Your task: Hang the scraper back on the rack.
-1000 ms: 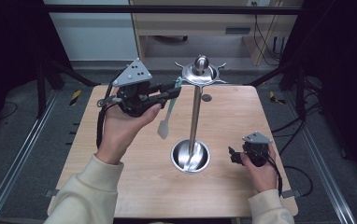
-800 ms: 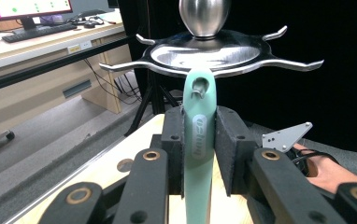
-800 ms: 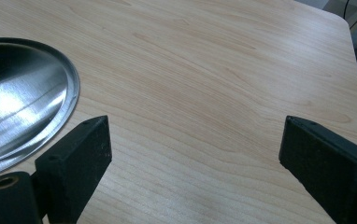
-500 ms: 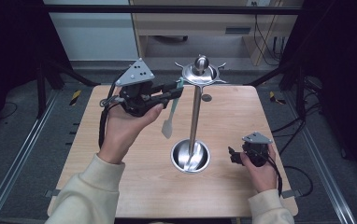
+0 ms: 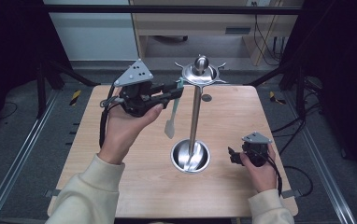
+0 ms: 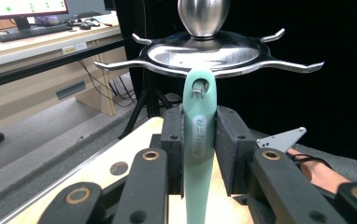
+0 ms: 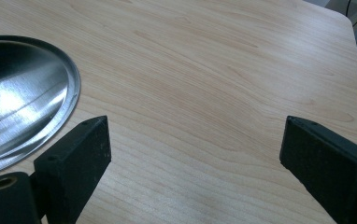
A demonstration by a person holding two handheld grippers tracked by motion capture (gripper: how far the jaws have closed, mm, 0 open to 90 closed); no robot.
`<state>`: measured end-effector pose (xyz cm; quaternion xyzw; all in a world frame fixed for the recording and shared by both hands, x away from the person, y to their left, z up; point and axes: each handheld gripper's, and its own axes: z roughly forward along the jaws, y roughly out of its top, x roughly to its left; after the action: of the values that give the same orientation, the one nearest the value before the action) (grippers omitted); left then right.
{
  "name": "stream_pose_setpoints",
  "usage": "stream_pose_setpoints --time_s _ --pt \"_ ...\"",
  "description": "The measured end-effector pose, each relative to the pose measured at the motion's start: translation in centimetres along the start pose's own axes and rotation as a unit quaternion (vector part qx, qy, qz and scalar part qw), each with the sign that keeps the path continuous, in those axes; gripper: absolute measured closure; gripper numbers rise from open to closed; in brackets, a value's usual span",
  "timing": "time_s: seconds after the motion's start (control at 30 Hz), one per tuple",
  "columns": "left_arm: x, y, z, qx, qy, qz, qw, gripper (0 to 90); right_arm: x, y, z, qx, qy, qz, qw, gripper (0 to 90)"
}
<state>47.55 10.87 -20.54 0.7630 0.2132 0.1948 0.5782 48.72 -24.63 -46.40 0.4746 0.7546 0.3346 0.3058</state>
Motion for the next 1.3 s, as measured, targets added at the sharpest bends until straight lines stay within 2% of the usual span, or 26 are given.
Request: stream_pose_setpoints --time_s 0.87,1.0,1.2,1.3 --pt "0.1 0.1 -0.4 0.006 0.000 0.010 0.9999 73.1 0.1 0.0 0.1 0.003 0.002 0.002 1.0000 8.9" --pt "0.1 0.0 -0.4 0.006 -0.001 0.006 1.0000 72.6 0.1 0.0 0.1 0.003 0.002 0.002 1.0000 8.8" --pt "0.2 0.0 -0.7 0.005 0.009 0.007 0.9999 67.8 0.0 0.0 0.1 0.003 0.001 0.001 1.0000 8.8" --pt "0.1 0.1 -1.2 0.004 0.014 0.012 0.9998 59.4 0.0 0.0 0.1 0.002 0.002 0.002 1.0000 8.8"
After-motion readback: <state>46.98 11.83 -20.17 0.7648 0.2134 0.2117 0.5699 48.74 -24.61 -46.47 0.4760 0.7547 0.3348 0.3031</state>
